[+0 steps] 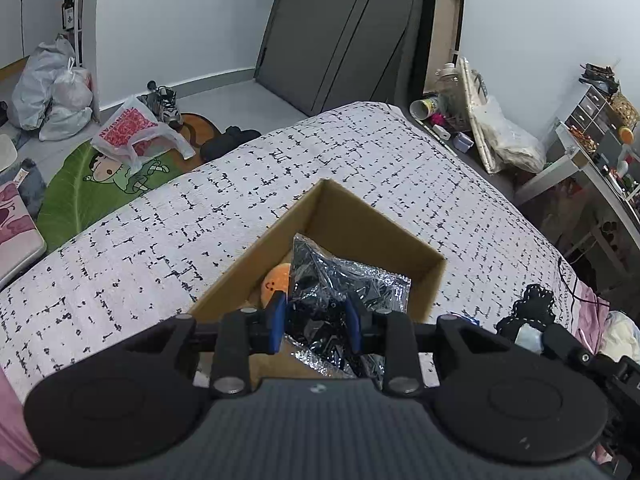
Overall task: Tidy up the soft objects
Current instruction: 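Carry the pouch with the left tool while the right tool carries its item into the box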
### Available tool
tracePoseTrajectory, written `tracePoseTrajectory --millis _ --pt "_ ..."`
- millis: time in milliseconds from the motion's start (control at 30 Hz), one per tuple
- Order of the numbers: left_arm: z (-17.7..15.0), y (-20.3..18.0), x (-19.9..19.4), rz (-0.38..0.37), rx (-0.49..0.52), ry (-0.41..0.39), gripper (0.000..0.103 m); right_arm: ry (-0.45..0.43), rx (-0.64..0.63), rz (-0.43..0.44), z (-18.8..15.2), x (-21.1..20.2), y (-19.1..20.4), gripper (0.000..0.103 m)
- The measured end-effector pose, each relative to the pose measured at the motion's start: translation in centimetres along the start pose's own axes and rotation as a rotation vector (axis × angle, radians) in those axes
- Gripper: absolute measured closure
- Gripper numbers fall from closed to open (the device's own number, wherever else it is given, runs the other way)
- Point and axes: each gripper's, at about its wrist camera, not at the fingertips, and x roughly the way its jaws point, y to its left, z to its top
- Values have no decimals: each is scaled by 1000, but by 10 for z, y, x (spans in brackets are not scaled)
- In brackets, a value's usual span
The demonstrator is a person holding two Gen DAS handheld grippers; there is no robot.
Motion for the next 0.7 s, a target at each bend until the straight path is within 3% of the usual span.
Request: tracePoseTrajectory --millis 300,700 --pt "4 26 27 29 -23 64 71 49 -3 22 -8 24 12 90" --pt "7 36 33 26 -35 81 66 143 -34 30 -28 48 28 90"
